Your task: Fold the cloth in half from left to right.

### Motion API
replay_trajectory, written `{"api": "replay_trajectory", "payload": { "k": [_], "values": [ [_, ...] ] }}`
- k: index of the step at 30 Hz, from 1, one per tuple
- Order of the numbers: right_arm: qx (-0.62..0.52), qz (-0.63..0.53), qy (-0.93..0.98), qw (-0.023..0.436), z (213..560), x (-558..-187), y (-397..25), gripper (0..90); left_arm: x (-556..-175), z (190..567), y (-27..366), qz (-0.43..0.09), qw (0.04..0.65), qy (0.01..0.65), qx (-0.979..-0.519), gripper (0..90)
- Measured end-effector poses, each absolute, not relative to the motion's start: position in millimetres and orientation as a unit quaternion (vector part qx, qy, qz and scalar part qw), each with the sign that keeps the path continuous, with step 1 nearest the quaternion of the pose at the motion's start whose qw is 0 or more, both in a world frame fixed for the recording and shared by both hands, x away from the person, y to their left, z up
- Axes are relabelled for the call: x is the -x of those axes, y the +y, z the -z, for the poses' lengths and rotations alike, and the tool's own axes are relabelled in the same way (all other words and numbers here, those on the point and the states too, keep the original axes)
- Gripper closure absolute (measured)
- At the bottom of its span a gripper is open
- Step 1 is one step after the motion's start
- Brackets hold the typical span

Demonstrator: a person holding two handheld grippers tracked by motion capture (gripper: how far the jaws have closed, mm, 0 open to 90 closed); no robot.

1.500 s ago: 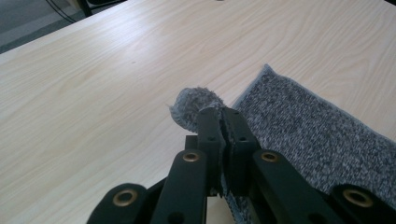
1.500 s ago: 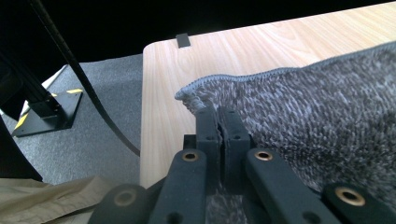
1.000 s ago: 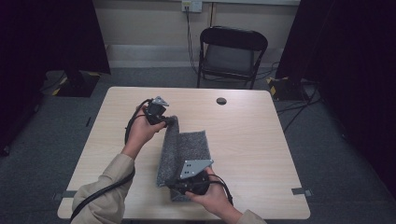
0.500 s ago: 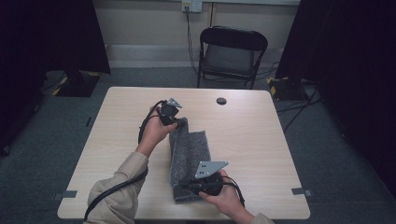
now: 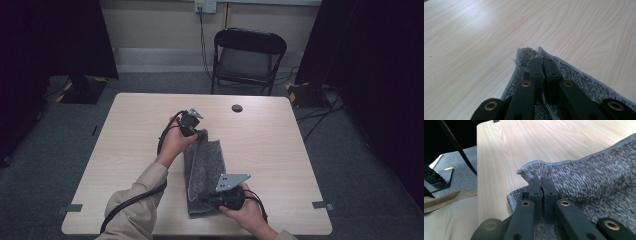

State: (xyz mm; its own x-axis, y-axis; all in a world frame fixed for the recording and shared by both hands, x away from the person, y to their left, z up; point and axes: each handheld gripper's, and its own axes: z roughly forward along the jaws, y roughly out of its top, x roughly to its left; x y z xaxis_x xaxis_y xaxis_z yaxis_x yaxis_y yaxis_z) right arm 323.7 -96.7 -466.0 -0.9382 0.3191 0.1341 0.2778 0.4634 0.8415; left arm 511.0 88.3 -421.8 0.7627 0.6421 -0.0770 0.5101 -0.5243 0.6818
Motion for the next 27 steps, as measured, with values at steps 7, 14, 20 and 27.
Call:
{"api": "replay_trajectory", "payload": {
  "k": [7, 14, 20, 27],
  "values": [
    [-0.177, -0.488, 0.855, 0.019, 466.8, -322.1, -99.9, 88.4, -511.8, 427.9, 77.3, -0.089, 0.353, 0.327, -0.872, 86.9],
    [-0.185, -0.483, 0.855, 0.022, 469.7, -322.2, -107.7, 88.2, -514.1, 437.0, 66.3, -0.084, 0.344, 0.323, -0.878, 86.7],
    [-0.191, -0.478, 0.857, 0.019, 474.9, -321.8, -113.7, 88.0, -515.8, 443.8, 58.3, -0.079, 0.342, 0.321, -0.880, 86.4],
    [-0.194, -0.476, 0.858, 0.020, 476.7, -321.6, -115.2, 87.6, -516.8, 451.0, 53.3, -0.073, 0.339, 0.324, -0.880, 85.3]
  ]
}}
